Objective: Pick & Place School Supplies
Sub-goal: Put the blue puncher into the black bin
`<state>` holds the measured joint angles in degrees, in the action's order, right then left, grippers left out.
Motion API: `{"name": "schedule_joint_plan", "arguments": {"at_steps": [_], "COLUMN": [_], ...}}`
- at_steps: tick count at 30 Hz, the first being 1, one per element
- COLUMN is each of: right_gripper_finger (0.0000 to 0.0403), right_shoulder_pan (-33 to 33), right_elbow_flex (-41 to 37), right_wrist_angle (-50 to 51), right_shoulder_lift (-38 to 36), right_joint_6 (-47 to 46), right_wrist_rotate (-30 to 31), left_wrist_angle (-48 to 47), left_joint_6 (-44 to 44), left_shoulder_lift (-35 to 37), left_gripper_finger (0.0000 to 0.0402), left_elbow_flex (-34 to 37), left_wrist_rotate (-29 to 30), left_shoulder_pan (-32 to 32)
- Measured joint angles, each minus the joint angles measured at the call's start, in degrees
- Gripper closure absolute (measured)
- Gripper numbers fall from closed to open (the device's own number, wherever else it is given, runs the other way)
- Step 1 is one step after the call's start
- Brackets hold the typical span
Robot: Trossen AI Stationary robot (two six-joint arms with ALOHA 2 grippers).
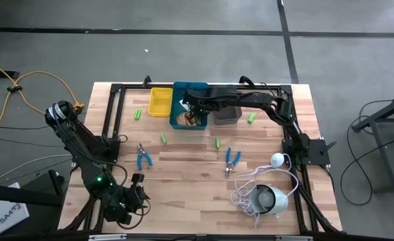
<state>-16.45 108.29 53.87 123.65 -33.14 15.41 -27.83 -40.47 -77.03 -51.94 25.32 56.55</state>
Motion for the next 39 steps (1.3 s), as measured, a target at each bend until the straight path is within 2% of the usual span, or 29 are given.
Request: {"name": "schedule_joint_plan", "arguments": {"at_steps": [4, 10, 17, 27, 33, 39], "right_gripper_finger": [0.0284, 0.0284, 0.0284, 0.0284, 0.0284, 0.0284], "right_shoulder_pan": [-0.09, 0.41, 3.14, 9.23, 13.98, 16.87], "right_elbow_flex": [0.04, 0.07, 0.13, 0.07, 0.07, 0.00], "right_wrist_angle": [-1.29, -4.08, -3.36, 11.60, 18.53, 27.07], "right_shoulder_lift": [-2.80, -7.68, -12.37, -13.44, -13.41, -13.41], "right_joint_6": [0.00, 0.02, 2.97, -2.24, -11.12, -19.58], "right_wrist_rotate": [0.29, -3.70, -5.28, -8.48, -1.84, -0.95], "left_wrist_angle": [0.04, 0.22, 0.62, 1.40, 1.46, 1.55], "left_joint_6": [0.00, 0.08, 0.22, 0.24, 0.21, -0.07], "left_shoulder_lift": [0.02, 0.02, 0.04, 0.04, 0.04, 0.04], "left_gripper_finger": [0.0264, 0.0264, 0.0264, 0.0264, 0.0264, 0.0264], "left_elbow_flex": [0.00, 0.00, 0.02, 0.02, 0.02, 0.02], "left_wrist_rotate": [0.00, -0.04, -0.02, -0.04, -0.04, -0.04], "left_shoulder_pan": [-0.21, -1.88, -4.36, -4.81, -4.78, -4.78]}}
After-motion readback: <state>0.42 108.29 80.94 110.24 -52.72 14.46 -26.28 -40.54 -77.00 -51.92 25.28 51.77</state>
